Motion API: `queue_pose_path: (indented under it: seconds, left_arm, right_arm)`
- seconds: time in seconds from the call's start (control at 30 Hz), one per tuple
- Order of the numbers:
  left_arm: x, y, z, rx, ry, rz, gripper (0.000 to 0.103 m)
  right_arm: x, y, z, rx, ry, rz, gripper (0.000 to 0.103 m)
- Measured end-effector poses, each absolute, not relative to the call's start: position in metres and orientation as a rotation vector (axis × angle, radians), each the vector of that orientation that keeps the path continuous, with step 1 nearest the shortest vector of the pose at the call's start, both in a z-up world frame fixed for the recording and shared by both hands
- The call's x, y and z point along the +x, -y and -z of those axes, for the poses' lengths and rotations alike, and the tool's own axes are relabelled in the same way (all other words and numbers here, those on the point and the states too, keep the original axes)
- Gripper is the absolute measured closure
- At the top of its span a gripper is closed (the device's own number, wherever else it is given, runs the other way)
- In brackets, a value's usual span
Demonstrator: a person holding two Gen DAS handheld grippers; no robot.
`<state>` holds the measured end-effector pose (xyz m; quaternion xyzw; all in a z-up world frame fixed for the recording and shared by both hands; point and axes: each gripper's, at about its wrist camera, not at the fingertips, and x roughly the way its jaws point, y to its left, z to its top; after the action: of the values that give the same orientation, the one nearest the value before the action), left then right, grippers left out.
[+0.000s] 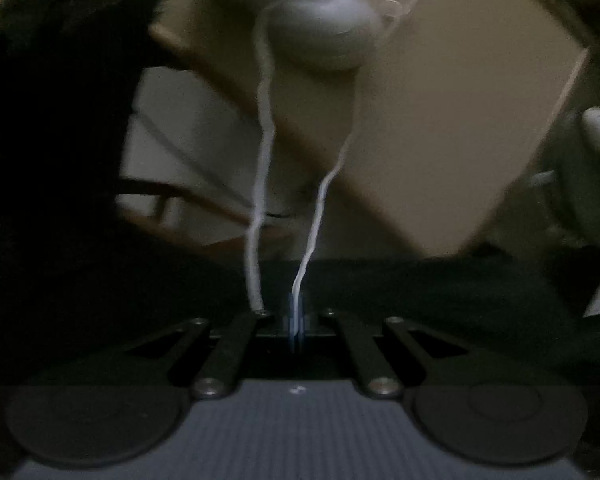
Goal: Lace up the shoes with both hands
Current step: 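Pull the lace through the eyelet and away with the right tool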
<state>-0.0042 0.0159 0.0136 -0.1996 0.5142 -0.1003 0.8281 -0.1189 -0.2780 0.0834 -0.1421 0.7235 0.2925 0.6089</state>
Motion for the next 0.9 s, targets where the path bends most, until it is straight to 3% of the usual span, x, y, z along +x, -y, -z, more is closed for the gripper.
queue_pose_path:
  seconds: [0.1, 0.2, 0.3, 0.47, 0.77, 0.87, 0.9]
  left_arm:
    - [-0.006, -0.017, -0.014, -0.429, -1.083, 0.222, 0.071]
    - [-0.007, -0.017, -0.014, -0.432, -1.079, 0.225, 0.071]
    - [-0.008, -0.017, -0.014, -0.433, -1.075, 0.226, 0.071]
    - [-0.008, -0.016, -0.014, -0.433, -1.074, 0.224, 0.071]
    - [-0.007, -0.018, -0.014, -0.434, -1.076, 0.229, 0.071]
    - [-0.006, -0.019, -0.014, -0.435, -1.076, 0.229, 0.071]
    - [-0.006, -0.018, -0.014, -0.436, -1.076, 0.229, 0.071]
  right_arm:
    - [-0.114, 0.269, -0.093, -0.327, -1.607, -0.656, 0.094]
    - [-0.097, 0.263, -0.104, -0.362, -1.496, -0.615, 0.081]
    - [-0.074, 0.254, -0.119, -0.416, -1.381, -0.599, 0.076]
    - [-0.021, 0.225, -0.122, -0.560, -1.182, -0.629, 0.075]
    - [0.081, 0.199, -0.027, -0.467, -1.262, -0.458, 0.076]
    - [0.086, 0.201, -0.006, -0.510, -1.295, -0.416, 0.083]
    - [0.086, 0.204, -0.003, -0.510, -1.303, -0.410, 0.090]
